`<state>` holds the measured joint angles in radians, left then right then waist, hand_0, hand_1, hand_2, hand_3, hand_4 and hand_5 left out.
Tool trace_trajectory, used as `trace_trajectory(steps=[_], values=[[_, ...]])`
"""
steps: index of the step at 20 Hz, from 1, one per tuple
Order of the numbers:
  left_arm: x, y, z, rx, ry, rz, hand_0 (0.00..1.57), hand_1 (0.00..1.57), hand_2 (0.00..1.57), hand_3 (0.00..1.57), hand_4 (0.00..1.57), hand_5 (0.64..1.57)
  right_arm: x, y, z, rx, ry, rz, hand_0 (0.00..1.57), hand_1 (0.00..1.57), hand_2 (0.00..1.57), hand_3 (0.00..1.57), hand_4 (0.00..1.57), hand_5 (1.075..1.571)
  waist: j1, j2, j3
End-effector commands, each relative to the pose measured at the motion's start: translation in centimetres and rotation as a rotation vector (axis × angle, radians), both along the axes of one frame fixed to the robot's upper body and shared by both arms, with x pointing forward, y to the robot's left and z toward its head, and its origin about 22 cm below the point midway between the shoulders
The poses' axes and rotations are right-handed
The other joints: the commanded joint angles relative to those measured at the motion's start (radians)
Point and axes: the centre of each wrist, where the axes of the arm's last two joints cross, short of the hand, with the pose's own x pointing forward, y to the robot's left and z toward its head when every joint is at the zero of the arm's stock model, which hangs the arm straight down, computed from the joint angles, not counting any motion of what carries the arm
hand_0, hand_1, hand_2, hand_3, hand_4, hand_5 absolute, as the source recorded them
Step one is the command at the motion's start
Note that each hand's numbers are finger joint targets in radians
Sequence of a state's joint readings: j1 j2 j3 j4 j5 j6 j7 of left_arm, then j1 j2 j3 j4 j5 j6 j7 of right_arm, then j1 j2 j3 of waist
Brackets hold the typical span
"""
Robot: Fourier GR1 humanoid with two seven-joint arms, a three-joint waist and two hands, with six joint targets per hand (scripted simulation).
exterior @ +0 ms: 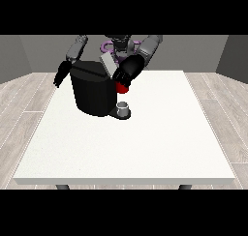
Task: Insert the coffee pod into the coffee machine and close the lid
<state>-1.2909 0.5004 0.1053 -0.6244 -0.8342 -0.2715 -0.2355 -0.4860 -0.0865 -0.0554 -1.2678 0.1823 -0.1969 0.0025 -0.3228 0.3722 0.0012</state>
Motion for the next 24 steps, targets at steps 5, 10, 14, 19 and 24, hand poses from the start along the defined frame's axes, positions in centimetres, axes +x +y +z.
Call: trace_trajectory(steps=[5, 10, 14, 19, 24], values=[[-0.4, 1.3, 2.0, 0.061, -0.091, 0.023, 1.04, 1.04, 1.05, 0.74, 0.00, 1.571, 0.3, 0.1, 0.8, -0.023, -0.020, 0.007, 0.00, 0.00, 0.00, 0.00, 0.11, 1.571, -0.017, 0.039, -0.0009], [-0.4, 1.1, 0.3, 0.117, -0.132, 0.018, 0.51, 0.51, 0.78, 0.60, 0.00, 1.571, 0.9, -0.7, 1.6, -0.020, -0.007, -0.028, 0.00, 0.00, 0.00, 0.00, 0.15, 1.571, 0.012, 0.032, -0.0011], [-0.4, 1.1, 1.4, 0.104, -0.132, 0.040, 0.00, 0.00, 0.62, 0.49, 0.00, 1.571, 1.1, -0.1, 2.1, -0.008, -0.019, -0.001, 0.00, 0.00, 0.00, 0.00, 0.00, 1.571, -0.005, 0.047, -0.0008], [-0.5, 2.0, 1.2, 0.118, -0.111, 0.031, 0.00, 0.00, 0.53, 0.45, 0.00, 1.571, 0.3, 0.7, 0.7, 0.005, 0.001, -0.011, 0.00, 0.00, 0.00, 0.00, 0.13, 1.571, 0.019, -0.005, -0.0008], [-0.1, 0.7, 0.0, 0.125, -0.057, 0.045, 0.00, 0.00, 0.30, 0.20, 0.00, 1.571, 0.8, -1.0, 0.6, 0.014, 0.014, 0.001, 0.00, 0.00, 0.00, 0.00, 0.00, 1.571, 0.030, -0.028, -0.0004]])
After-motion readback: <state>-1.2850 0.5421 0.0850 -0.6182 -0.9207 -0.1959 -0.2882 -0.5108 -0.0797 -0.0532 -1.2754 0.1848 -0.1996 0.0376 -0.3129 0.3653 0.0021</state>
